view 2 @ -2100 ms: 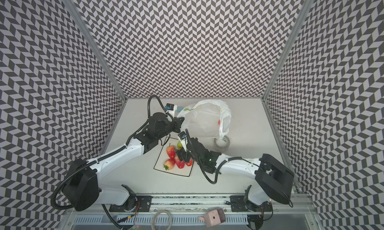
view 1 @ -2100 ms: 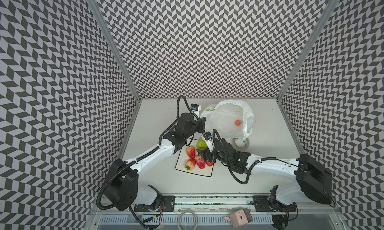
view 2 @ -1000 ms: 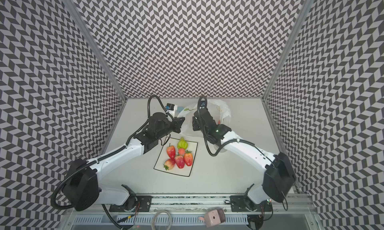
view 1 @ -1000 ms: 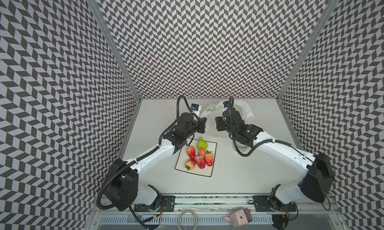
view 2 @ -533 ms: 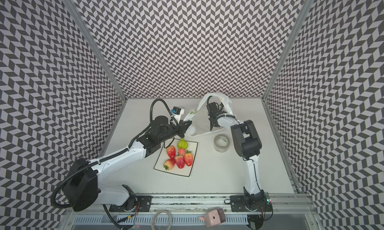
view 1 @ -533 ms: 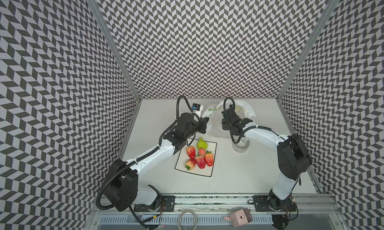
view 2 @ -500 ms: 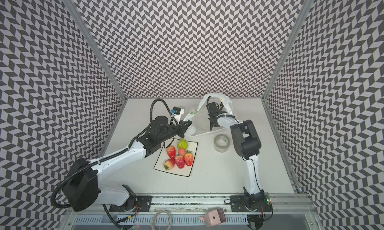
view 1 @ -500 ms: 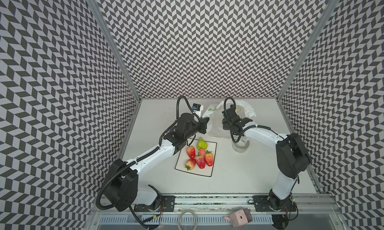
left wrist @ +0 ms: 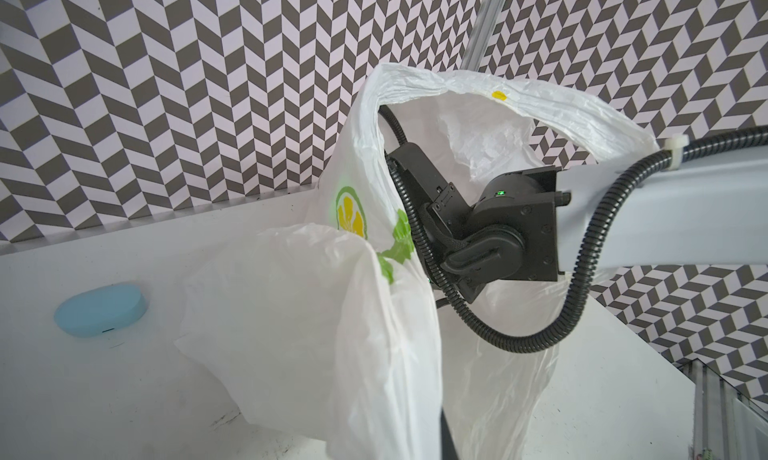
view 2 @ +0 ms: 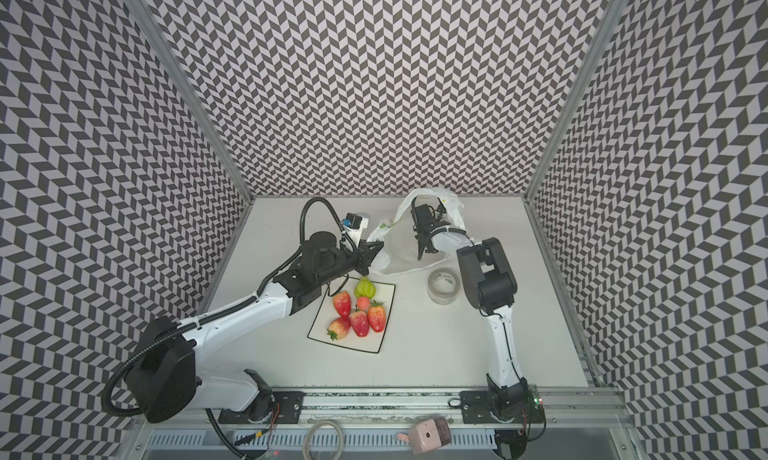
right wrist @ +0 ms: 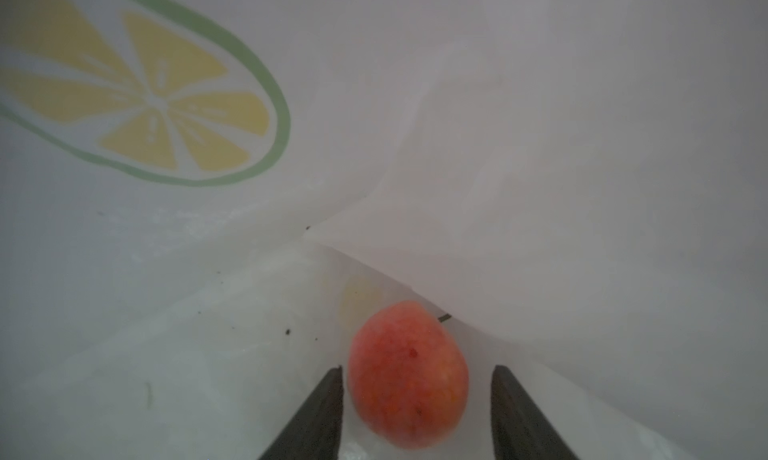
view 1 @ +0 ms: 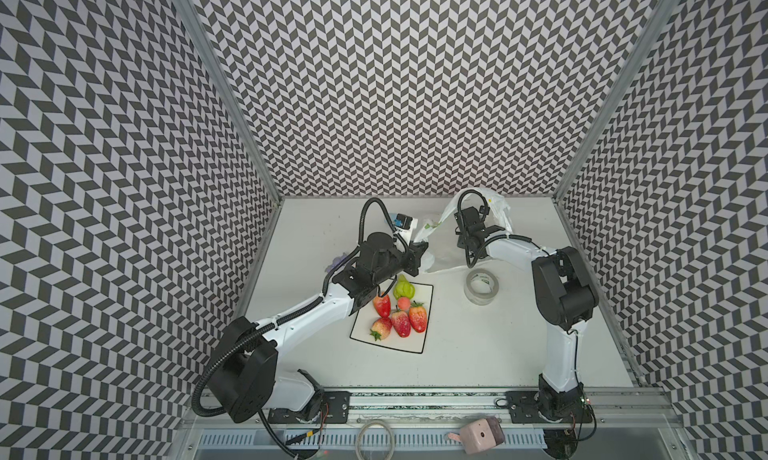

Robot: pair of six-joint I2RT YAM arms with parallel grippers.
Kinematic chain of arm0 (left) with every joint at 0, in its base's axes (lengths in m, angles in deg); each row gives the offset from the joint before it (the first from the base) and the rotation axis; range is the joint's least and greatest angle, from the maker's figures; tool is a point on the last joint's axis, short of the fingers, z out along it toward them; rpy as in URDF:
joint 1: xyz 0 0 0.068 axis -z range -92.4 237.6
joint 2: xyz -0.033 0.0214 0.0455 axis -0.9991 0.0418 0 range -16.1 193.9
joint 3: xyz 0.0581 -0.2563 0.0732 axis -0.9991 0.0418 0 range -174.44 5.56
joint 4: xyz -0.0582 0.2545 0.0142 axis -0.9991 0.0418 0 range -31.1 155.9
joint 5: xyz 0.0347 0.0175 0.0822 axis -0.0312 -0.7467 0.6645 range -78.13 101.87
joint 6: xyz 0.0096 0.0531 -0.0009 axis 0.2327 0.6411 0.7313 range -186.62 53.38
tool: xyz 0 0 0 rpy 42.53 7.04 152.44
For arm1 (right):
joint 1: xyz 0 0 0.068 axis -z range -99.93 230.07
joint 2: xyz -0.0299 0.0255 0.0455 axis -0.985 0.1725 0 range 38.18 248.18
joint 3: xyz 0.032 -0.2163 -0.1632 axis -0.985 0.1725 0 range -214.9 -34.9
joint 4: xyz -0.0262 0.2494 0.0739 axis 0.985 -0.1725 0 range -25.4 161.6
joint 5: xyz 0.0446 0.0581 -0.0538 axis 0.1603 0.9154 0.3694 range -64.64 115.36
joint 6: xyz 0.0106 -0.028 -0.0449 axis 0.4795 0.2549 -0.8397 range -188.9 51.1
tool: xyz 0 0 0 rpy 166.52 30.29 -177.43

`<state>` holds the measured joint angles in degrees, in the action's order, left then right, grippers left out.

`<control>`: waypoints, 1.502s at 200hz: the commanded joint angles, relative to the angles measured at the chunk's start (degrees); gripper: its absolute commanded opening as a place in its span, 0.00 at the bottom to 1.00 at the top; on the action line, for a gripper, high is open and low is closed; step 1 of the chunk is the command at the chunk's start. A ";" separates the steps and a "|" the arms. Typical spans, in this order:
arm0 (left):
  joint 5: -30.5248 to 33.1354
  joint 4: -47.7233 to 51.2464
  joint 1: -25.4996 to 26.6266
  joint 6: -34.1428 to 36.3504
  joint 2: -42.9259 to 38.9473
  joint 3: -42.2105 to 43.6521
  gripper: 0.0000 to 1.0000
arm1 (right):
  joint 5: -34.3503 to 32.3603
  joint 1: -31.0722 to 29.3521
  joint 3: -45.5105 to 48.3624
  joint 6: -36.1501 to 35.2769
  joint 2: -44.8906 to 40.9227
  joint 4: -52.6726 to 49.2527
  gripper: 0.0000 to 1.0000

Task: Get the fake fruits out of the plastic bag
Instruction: 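Close the right gripper around the last red cherry in the bag, then lift the red cherry up and out of the bag opening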

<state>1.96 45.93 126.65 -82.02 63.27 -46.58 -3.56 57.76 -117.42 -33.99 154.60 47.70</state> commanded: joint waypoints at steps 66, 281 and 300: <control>-0.95 -1.72 0.50 1.91 0.16 -0.07 0.00 | 0.97 1.47 -9.42 0.34 9.96 -0.49 0.64; 3.87 -1.79 -0.41 0.38 3.32 -3.09 0.00 | 45.72 -0.19 16.18 -13.08 -21.48 21.31 0.32; 4.07 -1.79 -0.46 -0.15 4.17 -3.87 0.00 | 49.16 -0.19 17.83 -12.76 -23.18 22.01 0.32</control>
<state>4.93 45.20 126.56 -81.45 66.42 -47.96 36.87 57.76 -101.32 -46.82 134.84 65.06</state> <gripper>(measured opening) 0.047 0.323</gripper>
